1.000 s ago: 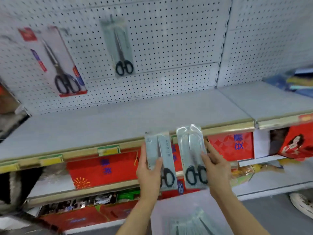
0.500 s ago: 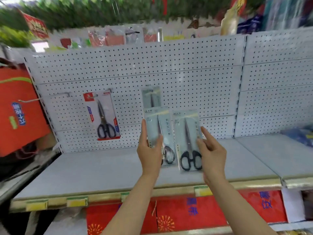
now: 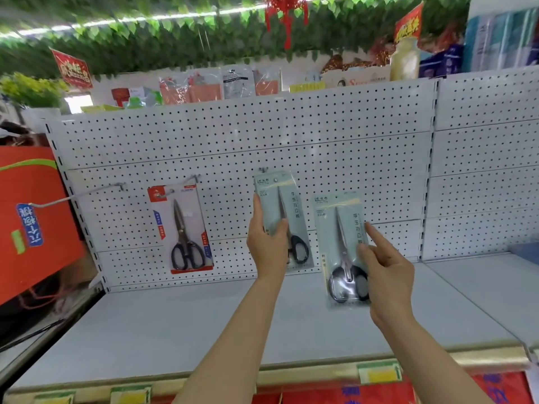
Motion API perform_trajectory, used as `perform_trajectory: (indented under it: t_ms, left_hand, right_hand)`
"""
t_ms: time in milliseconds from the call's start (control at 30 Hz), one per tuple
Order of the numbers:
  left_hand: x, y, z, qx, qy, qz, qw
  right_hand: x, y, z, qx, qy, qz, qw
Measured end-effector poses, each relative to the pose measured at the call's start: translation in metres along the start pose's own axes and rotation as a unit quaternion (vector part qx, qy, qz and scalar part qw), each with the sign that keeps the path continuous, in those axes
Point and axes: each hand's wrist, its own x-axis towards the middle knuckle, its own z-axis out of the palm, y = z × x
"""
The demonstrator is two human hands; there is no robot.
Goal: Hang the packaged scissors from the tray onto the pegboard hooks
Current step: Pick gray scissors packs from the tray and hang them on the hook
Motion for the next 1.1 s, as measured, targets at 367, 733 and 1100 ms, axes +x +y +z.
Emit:
perform_trajectory:
  t_ms: [367, 733, 1100]
  left_hand:
    - [0.009, -0.030, -0.003, 0.054, 0.009, 0.032, 0.998]
    - [0.036, -0.024, -0.008, 0.157, 0.038, 0.052, 0.985]
    - [0.059, 0.023, -0.023, 0.194, -0.078, 0.135, 0.969]
  right_hand:
    - [0.007, 0.011, 0.014, 0.006, -0.019, -0.004, 1.000]
    - [0.009, 0.014, 0.062, 0.033, -0.069, -0.001, 0.997]
    - [0.021, 0.031, 0.114, 0.061, -0.082, 0.029, 0.994]
